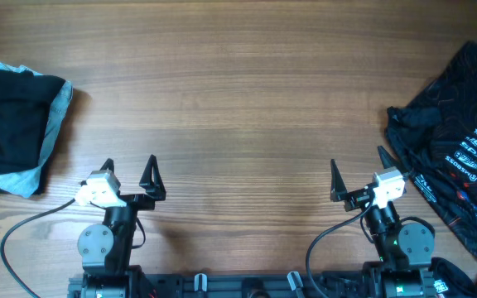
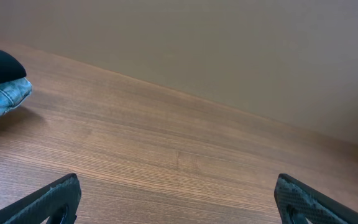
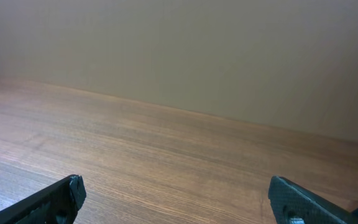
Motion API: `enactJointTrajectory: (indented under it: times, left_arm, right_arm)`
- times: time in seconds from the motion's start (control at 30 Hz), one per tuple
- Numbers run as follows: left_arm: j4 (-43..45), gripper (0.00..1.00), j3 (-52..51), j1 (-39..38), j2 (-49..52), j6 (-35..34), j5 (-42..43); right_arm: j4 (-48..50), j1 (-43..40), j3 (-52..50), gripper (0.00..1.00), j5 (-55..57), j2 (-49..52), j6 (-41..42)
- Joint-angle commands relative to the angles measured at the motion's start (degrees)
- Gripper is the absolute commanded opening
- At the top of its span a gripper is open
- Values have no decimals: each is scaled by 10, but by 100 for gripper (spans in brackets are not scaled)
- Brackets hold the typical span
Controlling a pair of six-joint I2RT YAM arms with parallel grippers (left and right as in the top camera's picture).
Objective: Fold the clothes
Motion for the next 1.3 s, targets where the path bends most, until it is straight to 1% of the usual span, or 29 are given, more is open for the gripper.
enactJointTrajectory:
  times: [0.0, 0.7, 0.77, 0.87, 1.0, 1.1, 1.2, 1.27]
  left_arm:
    - [-1, 100, -5, -2, -6, 0, -8]
    - [-1, 100, -5, -2, -6, 0, -8]
    - [0, 100, -5, -2, -6, 0, -8]
    - [23, 100, -5, -2, -6, 0, -9]
    - [49, 100, -5, -2, -6, -3, 23]
    - [44, 100, -5, -2, -5, -3, 55]
    - [-8, 100, 13, -2, 14, -3, 55]
    - [-41, 100, 40, -2, 49, -3, 55]
  right_arm:
    - [3, 3, 0, 100, -7, -2, -5]
    - [3, 3, 0, 100, -8, -2, -3]
    - [3, 3, 0, 100, -7, -2, 17]
    - [2, 3, 1, 100, -5, -2, 57]
    - [-16, 3, 29, 100, 17, 8, 57]
    - [-22, 3, 66, 100, 33, 46, 57]
    - [-25, 3, 128, 100, 38, 139, 58]
    - [-47, 3, 185, 100, 45, 223, 61]
